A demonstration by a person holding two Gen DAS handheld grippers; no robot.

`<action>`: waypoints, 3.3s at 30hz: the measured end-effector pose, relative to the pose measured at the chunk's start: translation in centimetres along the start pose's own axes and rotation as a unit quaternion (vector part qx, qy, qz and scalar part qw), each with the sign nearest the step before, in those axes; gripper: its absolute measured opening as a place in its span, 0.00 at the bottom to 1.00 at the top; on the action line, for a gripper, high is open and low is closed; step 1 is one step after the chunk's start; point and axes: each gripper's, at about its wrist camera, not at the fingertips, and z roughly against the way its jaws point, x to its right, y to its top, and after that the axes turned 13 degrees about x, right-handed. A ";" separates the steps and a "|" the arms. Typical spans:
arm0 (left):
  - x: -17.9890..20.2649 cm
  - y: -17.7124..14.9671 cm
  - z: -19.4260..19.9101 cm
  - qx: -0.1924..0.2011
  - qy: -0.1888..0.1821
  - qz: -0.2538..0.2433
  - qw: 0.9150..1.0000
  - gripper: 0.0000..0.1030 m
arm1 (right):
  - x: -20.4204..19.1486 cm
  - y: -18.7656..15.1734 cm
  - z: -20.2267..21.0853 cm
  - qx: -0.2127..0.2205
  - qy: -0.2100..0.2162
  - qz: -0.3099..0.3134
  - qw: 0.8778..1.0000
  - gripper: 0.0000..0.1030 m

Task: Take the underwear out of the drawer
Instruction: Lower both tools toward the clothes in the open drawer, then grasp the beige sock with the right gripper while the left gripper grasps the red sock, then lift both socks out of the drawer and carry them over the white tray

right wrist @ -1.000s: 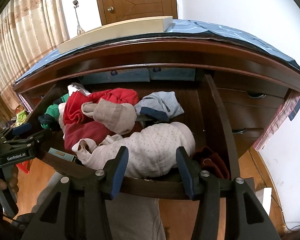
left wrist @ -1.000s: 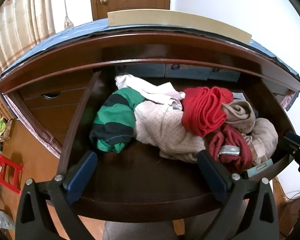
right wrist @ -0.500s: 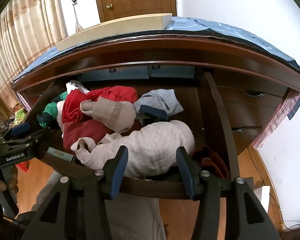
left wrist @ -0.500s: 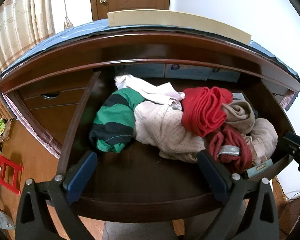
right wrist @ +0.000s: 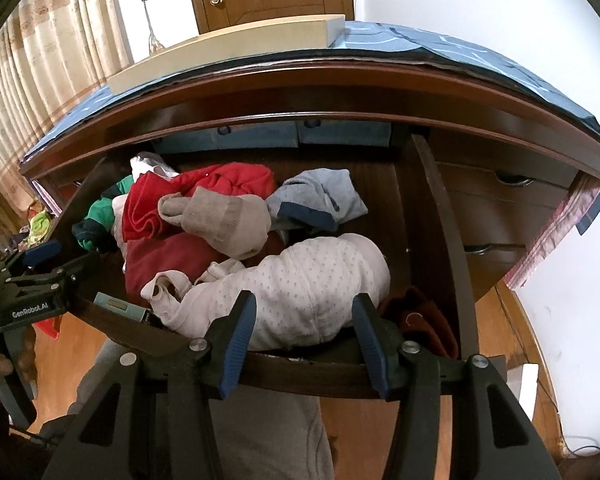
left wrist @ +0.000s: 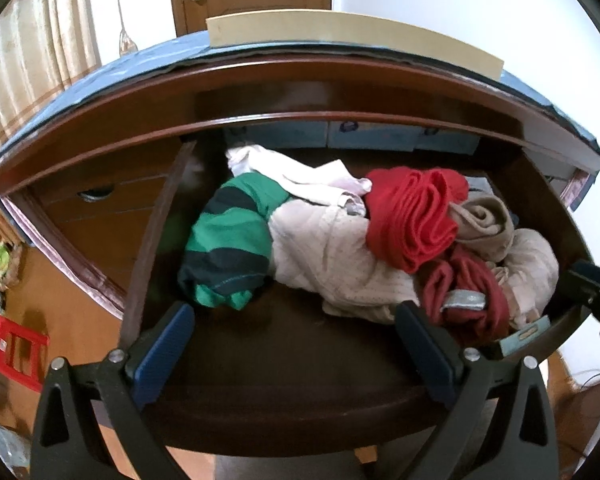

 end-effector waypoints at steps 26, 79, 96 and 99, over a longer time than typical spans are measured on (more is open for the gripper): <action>-1.6 3.2 -2.6 -0.034 0.001 -0.014 0.999 0.99 | -0.2 3.4 -1.2 0.013 0.031 -0.034 0.999 0.51; 5.4 7.3 -6.0 -0.091 -0.131 -0.062 0.985 0.99 | -0.6 5.0 -8.1 -0.075 0.155 -0.053 0.984 0.35; 7.9 6.1 -8.7 -0.147 -0.142 -0.076 0.976 0.51 | 2.7 4.9 -3.5 0.018 0.125 -0.132 0.983 0.35; 7.1 6.2 -7.8 -0.129 -0.158 -0.058 0.977 0.48 | 3.1 4.6 -3.0 0.023 0.123 -0.139 0.982 0.35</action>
